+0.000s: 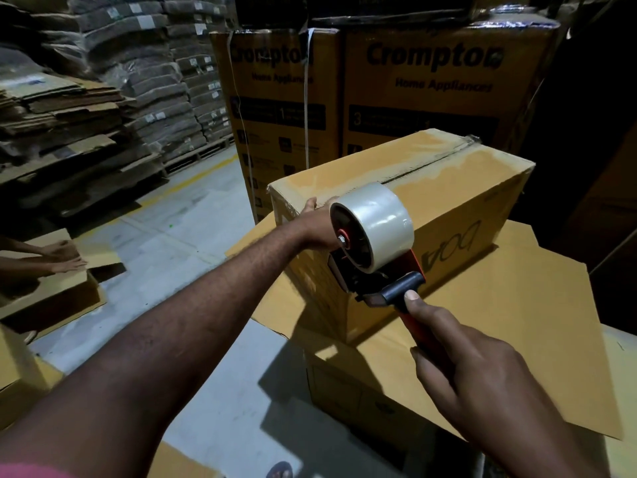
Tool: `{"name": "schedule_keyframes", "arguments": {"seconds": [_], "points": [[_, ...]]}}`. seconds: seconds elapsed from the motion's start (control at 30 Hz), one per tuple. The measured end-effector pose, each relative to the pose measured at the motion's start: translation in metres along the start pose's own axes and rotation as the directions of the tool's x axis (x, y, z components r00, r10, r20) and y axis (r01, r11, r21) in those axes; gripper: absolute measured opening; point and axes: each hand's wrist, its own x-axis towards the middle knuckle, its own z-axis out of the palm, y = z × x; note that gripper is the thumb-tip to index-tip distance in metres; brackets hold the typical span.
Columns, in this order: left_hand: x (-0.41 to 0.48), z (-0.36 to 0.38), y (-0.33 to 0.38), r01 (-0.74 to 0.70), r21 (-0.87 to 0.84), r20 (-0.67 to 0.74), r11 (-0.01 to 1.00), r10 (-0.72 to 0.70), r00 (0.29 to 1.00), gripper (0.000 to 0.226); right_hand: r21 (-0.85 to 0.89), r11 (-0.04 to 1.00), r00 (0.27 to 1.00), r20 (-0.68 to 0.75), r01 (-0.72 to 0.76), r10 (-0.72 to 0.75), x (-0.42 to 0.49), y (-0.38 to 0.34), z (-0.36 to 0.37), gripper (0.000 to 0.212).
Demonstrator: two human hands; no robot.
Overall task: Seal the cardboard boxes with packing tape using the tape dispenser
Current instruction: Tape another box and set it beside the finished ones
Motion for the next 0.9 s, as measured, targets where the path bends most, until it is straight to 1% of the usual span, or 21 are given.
{"name": "schedule_keyframes", "arguments": {"seconds": [0.07, 0.1, 0.13, 0.17, 0.2, 0.27, 0.3, 0.37, 0.43, 0.5, 0.63, 0.9], "points": [[-0.003, 0.000, 0.001, -0.111, -0.010, -0.004, 0.994, 0.111, 0.994, 0.052, 0.000, 1.000, 1.000, -0.002, -0.009, 0.009, -0.004, 0.003, 0.002, 0.085], [-0.008, -0.002, 0.006, -0.125, -0.004, 0.046, 0.992, 0.125, 0.991, 0.050, 0.009, 1.000, 1.000, -0.004, -0.019, 0.019, -0.006, 0.006, 0.004, 0.085], [-0.007, -0.002, 0.005, -0.073, -0.041, 0.045, 0.997, 0.075, 0.996, 0.049, 0.019, 1.000, 1.000, -0.014, -0.015, 0.015, -0.008, 0.008, 0.005, 0.086], [-0.009, -0.003, 0.008, -0.061, -0.021, 0.070, 0.998, 0.062, 0.996, 0.051, 0.031, 0.999, 1.000, -0.024, -0.011, 0.011, -0.010, 0.010, 0.007, 0.086], [-0.009, -0.002, 0.007, -0.085, 0.014, 0.013, 0.996, 0.085, 0.996, 0.058, 0.042, 0.999, 0.999, -0.034, -0.004, 0.005, -0.012, 0.012, 0.009, 0.087], [-0.013, -0.005, 0.011, -0.071, -0.010, -0.010, 0.997, 0.070, 0.997, 0.073, 0.059, 0.998, 0.998, -0.066, 0.005, -0.001, -0.016, 0.016, 0.013, 0.089], [-0.012, -0.005, 0.011, -0.080, -0.011, -0.019, 0.997, 0.080, 0.997, 0.074, 0.064, 0.998, 0.996, -0.089, 0.009, -0.003, -0.019, 0.017, 0.015, 0.090], [-0.012, -0.006, 0.016, -0.026, -0.105, 0.016, 0.994, 0.027, 1.000, 0.077, 0.058, 0.998, 0.993, -0.118, 0.012, -0.005, -0.022, 0.021, 0.019, 0.090], [-0.014, -0.004, 0.016, -0.032, -0.129, 0.038, 0.991, 0.037, 0.999, 0.078, 0.038, 0.999, 0.991, -0.133, 0.019, -0.014, -0.023, 0.024, 0.022, 0.087], [-0.011, -0.004, 0.015, -0.055, -0.105, 0.044, 0.993, 0.060, 0.997, 0.075, 0.038, 0.999, 0.988, -0.149, 0.030, -0.024, -0.025, 0.027, 0.024, 0.086], [0.017, 0.009, -0.005, -0.168, 0.025, 0.045, 0.986, 0.167, 0.985, 0.072, 0.073, 0.997, 0.985, -0.174, 0.020, -0.007, -0.032, 0.033, 0.029, 0.087], [0.033, 0.019, -0.016, -0.202, 0.097, 0.041, 0.975, 0.199, 0.979, 0.075, 0.086, 0.996, 0.985, -0.172, 0.012, 0.003, -0.037, 0.035, 0.038, 0.089]]}}
